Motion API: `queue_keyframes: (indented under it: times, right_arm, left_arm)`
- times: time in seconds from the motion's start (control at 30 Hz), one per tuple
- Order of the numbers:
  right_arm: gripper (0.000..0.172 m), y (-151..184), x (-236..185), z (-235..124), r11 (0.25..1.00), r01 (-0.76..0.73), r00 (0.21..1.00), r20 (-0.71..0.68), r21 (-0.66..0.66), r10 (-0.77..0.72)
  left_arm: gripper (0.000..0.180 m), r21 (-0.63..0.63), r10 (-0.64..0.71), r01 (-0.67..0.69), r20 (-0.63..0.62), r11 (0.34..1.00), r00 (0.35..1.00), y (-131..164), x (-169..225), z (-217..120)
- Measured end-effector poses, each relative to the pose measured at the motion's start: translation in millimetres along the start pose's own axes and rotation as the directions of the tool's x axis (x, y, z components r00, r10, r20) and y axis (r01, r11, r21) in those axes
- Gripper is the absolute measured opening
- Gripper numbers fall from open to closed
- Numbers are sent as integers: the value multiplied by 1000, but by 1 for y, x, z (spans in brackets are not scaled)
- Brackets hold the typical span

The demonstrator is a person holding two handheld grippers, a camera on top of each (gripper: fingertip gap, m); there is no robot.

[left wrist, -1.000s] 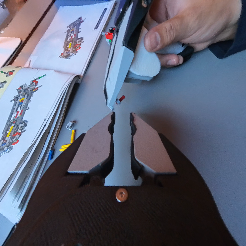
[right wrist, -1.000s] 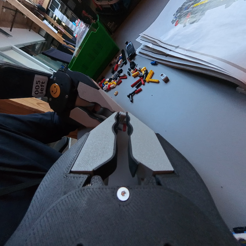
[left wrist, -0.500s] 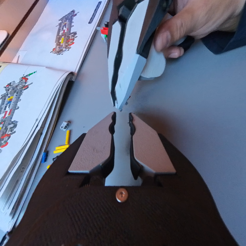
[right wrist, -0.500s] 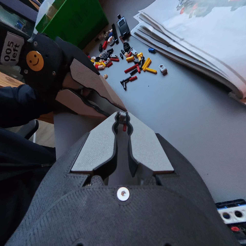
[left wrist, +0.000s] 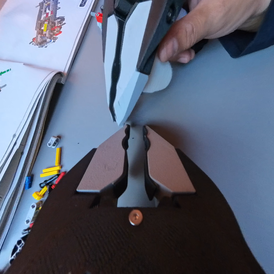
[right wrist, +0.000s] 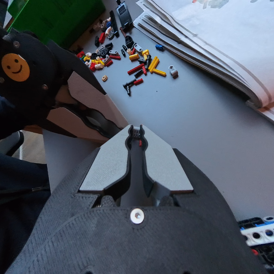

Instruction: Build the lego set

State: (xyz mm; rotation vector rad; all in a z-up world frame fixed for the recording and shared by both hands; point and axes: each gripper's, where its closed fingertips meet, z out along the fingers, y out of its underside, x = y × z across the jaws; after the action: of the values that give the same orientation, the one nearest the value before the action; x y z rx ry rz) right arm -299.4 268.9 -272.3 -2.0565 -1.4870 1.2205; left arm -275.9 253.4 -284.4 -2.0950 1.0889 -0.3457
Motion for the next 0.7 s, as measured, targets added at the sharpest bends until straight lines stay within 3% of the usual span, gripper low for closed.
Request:
queue_keyframes:
  times: [0.1,0.2,0.3,0.43,0.7]
  right_arm:
    - [6,2,-4,8,1000,7,1000,14,-28,-7]
    - [9,1,4,5,1000,12,1000,-21,-24,-12]
    - [21,-8,1,-9,999,20,1000,7,46,-20]
    - [25,-12,-2,-27,990,82,997,-1,116,-82]
    - [20,24,15,-40,985,172,975,-143,-11,-172]
  left_arm:
    - [5,-1,23,-23,-25,1000,999,-2,7,2]
    - [7,-24,45,-45,9,999,999,2,2,-1]
    - [10,-49,37,-35,46,998,998,10,-9,-9]
    - [17,-57,23,-17,100,998,995,16,-23,-15]
    - [21,-38,49,-46,86,998,995,3,-16,-3]
